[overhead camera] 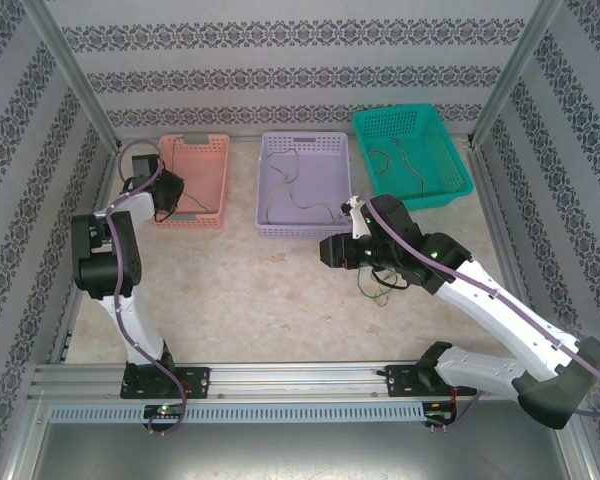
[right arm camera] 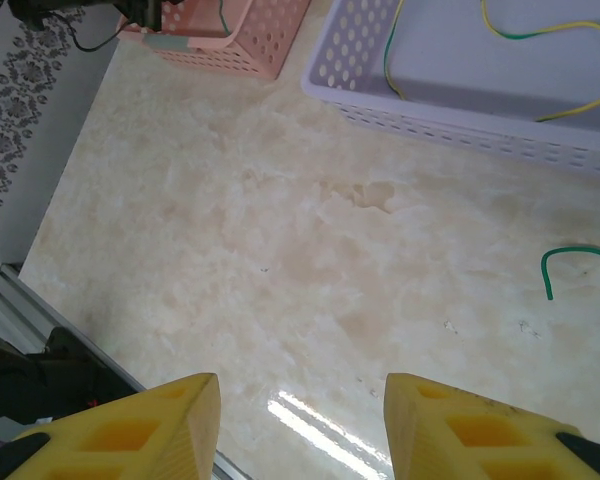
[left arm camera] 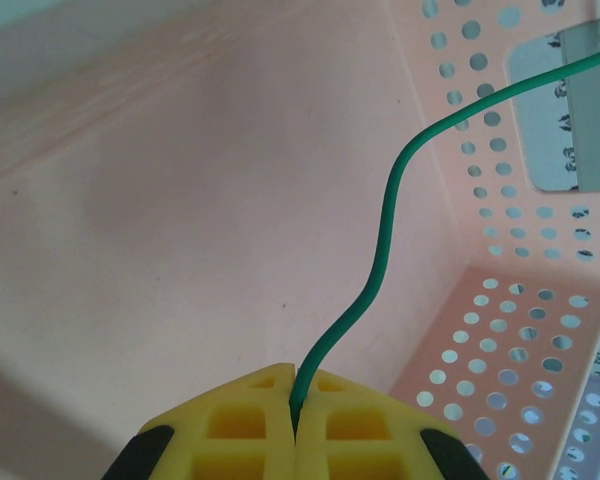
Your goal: Untangle the cables
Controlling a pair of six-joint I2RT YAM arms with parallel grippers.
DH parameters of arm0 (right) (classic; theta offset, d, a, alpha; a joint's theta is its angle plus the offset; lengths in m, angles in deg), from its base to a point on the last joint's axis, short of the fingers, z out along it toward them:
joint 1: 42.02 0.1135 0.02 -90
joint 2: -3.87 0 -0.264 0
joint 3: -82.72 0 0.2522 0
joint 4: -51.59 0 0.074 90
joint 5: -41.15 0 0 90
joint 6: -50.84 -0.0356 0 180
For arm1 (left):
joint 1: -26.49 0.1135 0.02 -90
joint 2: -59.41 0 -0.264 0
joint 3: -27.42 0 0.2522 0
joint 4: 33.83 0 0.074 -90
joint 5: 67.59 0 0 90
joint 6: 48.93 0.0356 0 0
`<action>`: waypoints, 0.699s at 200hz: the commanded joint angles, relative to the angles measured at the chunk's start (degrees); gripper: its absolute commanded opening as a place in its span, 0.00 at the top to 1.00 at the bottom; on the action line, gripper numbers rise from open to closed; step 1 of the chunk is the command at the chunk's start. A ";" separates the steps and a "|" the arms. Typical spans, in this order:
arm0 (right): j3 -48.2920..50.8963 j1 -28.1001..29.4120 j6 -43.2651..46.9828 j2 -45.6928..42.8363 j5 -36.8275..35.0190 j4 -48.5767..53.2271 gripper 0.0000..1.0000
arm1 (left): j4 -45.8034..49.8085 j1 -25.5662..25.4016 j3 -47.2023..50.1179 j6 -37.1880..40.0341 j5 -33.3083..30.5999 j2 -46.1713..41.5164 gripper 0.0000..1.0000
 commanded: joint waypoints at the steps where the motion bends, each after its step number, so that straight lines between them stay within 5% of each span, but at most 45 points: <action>1: 0.92 -0.30 -0.77 -1.37 0.63 -0.46 0.52 | 1.54 0.57 1.16 -3.17 -1.95 -1.15 1.00; 37: 1.28 -0.29 -0.53 -2.11 0.97 0.27 0.52 | 5.61 0.57 -1.51 -4.02 -0.28 1.13 1.00; 69: 2.26 -0.57 -0.94 -3.29 -0.34 1.23 0.51 | 8.48 0.61 -3.52 -3.19 2.49 0.80 0.57; 109: 4.69 -5.28 -5.04 -5.50 -2.49 2.29 0.50 | 11.36 0.57 -5.62 -3.31 5.67 -3.50 0.46; 140: 8.26 -15.71 -15.72 -7.22 -5.51 8.13 0.49 | 14.46 0.33 -7.75 -3.95 7.10 -9.08 0.42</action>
